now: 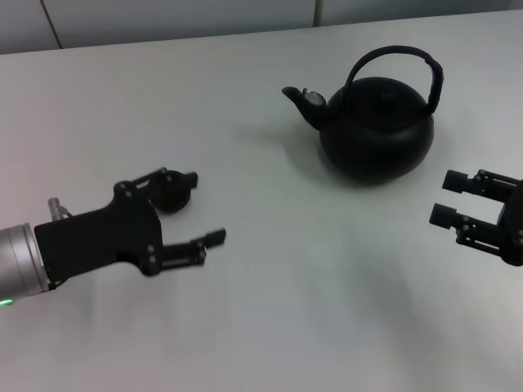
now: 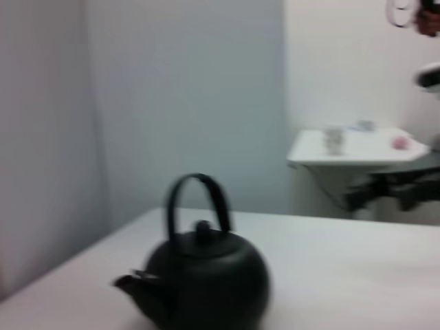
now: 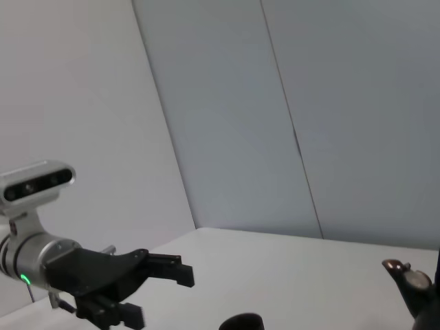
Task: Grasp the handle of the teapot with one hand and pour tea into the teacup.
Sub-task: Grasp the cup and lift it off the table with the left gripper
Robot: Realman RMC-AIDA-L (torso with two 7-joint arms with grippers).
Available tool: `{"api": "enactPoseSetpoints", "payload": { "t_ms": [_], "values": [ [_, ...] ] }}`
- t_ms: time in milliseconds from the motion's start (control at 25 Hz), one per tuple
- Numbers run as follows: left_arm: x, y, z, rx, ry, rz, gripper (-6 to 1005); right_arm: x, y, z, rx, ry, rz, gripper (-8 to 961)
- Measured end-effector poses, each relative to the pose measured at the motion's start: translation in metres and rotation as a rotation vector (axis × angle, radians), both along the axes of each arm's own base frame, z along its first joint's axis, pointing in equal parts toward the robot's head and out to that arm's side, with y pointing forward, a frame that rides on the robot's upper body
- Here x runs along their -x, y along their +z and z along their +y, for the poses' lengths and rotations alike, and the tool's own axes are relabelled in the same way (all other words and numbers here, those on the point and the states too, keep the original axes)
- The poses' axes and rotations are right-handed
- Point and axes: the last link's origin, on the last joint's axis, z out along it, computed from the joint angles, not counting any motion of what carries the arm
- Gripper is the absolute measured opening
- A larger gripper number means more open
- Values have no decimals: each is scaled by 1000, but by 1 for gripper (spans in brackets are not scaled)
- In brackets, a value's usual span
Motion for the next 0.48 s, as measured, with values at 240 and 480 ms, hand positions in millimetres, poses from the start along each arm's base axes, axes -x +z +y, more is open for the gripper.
{"api": "enactPoseSetpoints", "payload": {
  "t_ms": [240,480],
  "values": [
    [14,-10,11,-124,144,-49,788,4,8,5,-41,18,20,621],
    [37,-23,20,-180,294,35,779,7,9,10,-44,31,20,621]
  ]
}}
